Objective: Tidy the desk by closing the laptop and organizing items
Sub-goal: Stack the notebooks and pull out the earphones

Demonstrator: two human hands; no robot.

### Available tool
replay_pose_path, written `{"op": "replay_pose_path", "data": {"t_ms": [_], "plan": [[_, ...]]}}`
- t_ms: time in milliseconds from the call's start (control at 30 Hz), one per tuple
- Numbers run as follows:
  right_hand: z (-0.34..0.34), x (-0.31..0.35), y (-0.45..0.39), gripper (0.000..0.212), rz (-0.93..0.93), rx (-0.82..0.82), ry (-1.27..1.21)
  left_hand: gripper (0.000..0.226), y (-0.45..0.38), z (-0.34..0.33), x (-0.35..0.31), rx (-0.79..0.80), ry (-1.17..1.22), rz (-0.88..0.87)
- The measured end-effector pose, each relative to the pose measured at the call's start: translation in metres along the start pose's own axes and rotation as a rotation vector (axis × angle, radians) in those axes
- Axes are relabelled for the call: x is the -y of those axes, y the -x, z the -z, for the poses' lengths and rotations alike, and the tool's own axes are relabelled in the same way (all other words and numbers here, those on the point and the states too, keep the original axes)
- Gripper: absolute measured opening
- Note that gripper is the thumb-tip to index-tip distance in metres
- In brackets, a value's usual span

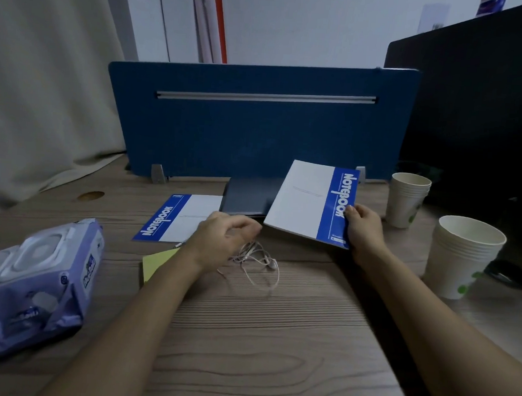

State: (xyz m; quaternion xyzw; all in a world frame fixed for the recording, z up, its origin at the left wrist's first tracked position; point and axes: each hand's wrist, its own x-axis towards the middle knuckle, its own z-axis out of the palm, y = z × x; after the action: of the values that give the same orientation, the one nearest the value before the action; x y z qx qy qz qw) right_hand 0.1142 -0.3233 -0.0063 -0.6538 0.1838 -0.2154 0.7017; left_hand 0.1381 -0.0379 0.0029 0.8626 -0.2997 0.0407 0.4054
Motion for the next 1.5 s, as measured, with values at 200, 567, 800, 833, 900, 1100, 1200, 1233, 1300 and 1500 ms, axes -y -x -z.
{"op": "replay_pose_path", "data": {"t_ms": [200,567,800,833,900,1100,1200,1233,1300,1500], "plan": [[-0.006,0.003,0.011,0.024,0.009,0.255,0.08,0.031,0.001,-0.001,0.001,-0.151,0.139,0.087],[-0.009,0.01,0.029,0.027,-0.165,0.747,0.13,0.027,-0.006,0.006,0.004,-0.37,0.596,0.401],[-0.012,0.011,0.027,0.022,-0.207,0.641,-0.036,0.012,-0.009,0.013,0.009,-0.557,0.725,0.462],[-0.013,0.012,0.028,0.022,-0.214,0.611,-0.053,0.014,-0.008,0.013,0.007,-0.543,0.783,0.461],[-0.012,0.013,0.027,0.019,-0.224,0.551,-0.102,0.009,-0.006,0.013,0.002,-0.48,0.917,0.458],[-0.008,0.017,0.027,0.025,-0.173,0.323,-0.187,0.023,0.003,0.021,-0.007,-0.122,1.028,0.519],[-0.006,0.018,0.025,0.022,-0.097,0.184,-0.129,0.02,0.007,0.02,-0.01,0.091,0.919,0.494],[-0.006,0.017,0.024,0.021,-0.076,0.169,-0.104,0.019,0.007,0.019,-0.011,0.097,0.884,0.495],[-0.006,0.016,0.023,0.02,-0.044,0.147,-0.069,0.016,0.006,0.017,-0.011,0.04,0.841,0.51],[-0.01,0.012,0.017,0.018,-0.101,0.163,-0.19,0.016,-0.002,0.018,-0.003,-0.255,0.954,0.503]]}}
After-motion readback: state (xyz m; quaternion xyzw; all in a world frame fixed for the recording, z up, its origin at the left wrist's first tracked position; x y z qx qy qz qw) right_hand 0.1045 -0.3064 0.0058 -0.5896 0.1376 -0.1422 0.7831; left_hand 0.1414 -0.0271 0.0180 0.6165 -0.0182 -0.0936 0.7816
